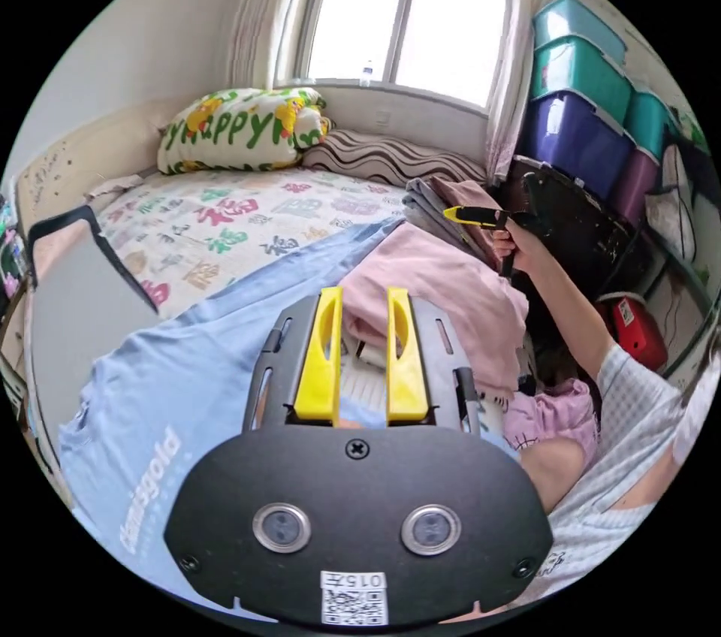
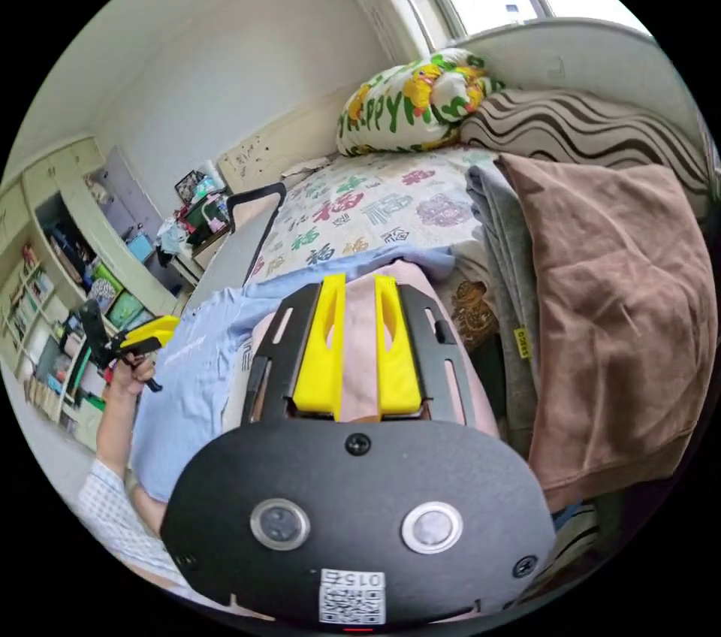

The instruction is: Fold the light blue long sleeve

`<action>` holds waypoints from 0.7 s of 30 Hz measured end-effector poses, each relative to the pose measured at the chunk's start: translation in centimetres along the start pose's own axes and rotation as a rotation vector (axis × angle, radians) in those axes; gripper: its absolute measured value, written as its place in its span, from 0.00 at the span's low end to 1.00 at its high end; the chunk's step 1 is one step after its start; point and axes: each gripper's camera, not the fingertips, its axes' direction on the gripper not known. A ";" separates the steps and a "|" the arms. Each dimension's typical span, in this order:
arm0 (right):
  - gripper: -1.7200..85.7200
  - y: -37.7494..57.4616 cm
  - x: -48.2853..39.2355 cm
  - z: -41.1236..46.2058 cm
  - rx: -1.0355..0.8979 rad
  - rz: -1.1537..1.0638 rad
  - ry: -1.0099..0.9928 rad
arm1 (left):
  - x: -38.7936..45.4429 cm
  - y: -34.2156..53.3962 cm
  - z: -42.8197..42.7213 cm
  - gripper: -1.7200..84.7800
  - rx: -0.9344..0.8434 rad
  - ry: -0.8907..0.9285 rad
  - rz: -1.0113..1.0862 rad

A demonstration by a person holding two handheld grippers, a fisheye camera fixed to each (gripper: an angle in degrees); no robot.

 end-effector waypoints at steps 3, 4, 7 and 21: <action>0.11 -3.3 4.8 4.3 -0.097 0.156 0.020 | -1.4 -4.7 8.8 0.13 -0.109 -0.054 0.000; 0.12 -3.8 5.8 5.0 -0.119 0.191 0.017 | -1.8 -5.3 10.2 0.13 -0.123 -0.075 0.000; 0.14 -5.4 9.9 7.2 -0.168 0.327 -0.137 | -4.1 -7.3 15.8 0.14 -0.160 -0.110 -0.054; 0.06 -9.7 7.6 12.7 -0.285 0.163 -0.124 | -7.2 -6.6 23.1 0.02 -0.259 -0.055 0.003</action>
